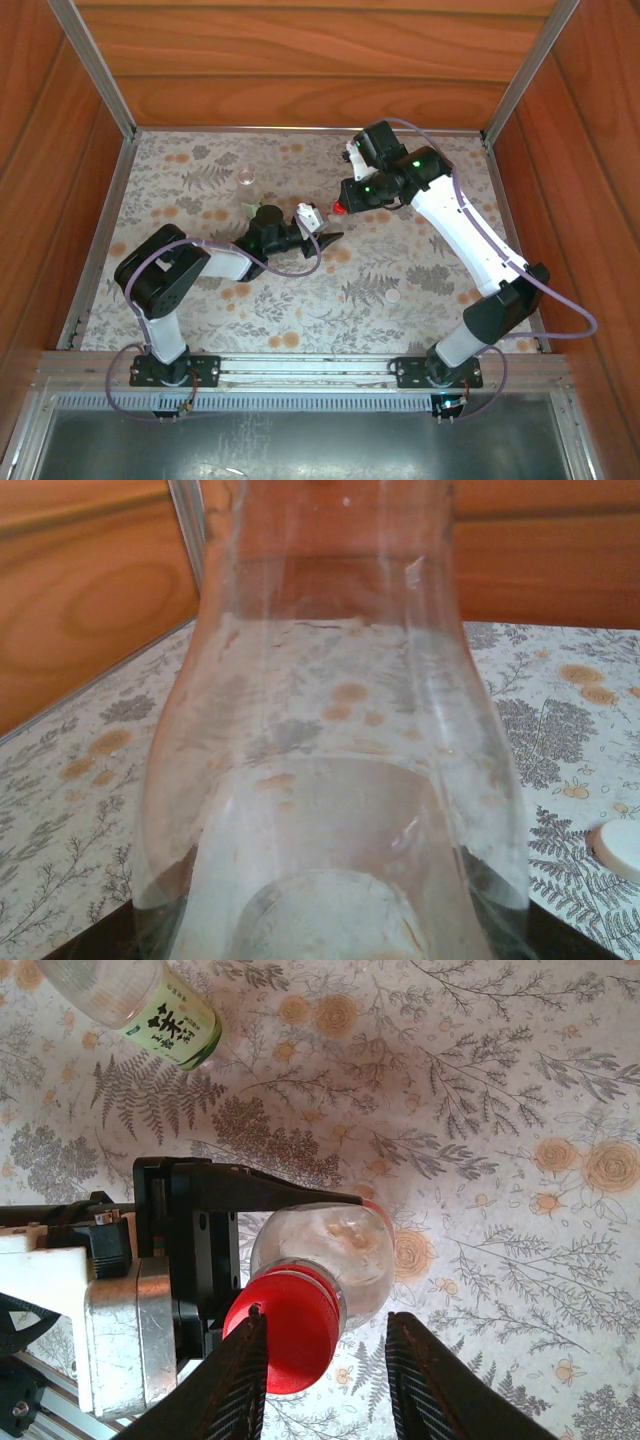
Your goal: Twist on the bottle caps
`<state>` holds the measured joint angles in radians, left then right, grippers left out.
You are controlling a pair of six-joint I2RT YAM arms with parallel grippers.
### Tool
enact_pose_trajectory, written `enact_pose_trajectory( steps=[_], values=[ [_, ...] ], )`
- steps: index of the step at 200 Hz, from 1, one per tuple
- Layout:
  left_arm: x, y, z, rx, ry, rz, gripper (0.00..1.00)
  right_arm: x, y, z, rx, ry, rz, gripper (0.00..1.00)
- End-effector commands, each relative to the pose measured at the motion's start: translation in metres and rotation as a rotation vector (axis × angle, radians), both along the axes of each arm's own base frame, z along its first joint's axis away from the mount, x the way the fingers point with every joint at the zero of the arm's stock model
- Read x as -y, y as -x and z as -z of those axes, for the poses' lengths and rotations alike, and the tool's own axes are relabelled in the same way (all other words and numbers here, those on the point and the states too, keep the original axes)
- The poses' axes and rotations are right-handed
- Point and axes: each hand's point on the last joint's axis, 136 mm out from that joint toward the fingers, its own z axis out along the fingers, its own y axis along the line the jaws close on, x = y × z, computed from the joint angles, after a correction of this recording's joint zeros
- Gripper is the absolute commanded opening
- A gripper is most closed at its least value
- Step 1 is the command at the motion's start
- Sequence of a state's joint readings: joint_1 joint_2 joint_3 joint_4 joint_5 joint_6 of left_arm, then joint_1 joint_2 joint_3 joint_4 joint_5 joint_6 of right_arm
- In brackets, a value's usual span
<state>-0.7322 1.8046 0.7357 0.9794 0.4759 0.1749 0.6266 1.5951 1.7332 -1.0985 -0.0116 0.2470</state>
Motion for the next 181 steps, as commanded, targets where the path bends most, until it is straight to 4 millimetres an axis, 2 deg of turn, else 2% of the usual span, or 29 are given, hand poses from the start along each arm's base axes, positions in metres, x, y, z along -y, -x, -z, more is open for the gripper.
enact_pose_trajectory(
  steps=[1,33,69,106,158,181],
  values=[
    [-0.003,0.012,0.044,-0.129,-0.095,0.031,0.52,0.002,0.005,0.026,-0.099,0.05,-0.003,0.37],
    [-0.003,0.01,0.044,-0.136,-0.093,0.028,0.52,0.002,0.006,0.026,-0.101,0.041,-0.004,0.37],
    [-0.005,0.01,0.046,-0.147,-0.092,0.026,0.52,-0.008,0.002,-0.002,-0.03,-0.042,-0.018,0.4],
    [-0.006,0.009,0.046,-0.161,-0.087,0.021,0.52,-0.014,-0.009,-0.019,0.044,-0.105,0.005,0.43],
    [-0.007,0.009,0.046,-0.175,-0.082,0.023,0.52,-0.02,-0.012,-0.024,0.014,-0.297,0.052,0.34],
    [-0.007,0.008,0.045,-0.178,-0.078,0.023,0.52,-0.017,-0.012,-0.019,-0.007,-0.304,0.061,0.29]
  ],
)
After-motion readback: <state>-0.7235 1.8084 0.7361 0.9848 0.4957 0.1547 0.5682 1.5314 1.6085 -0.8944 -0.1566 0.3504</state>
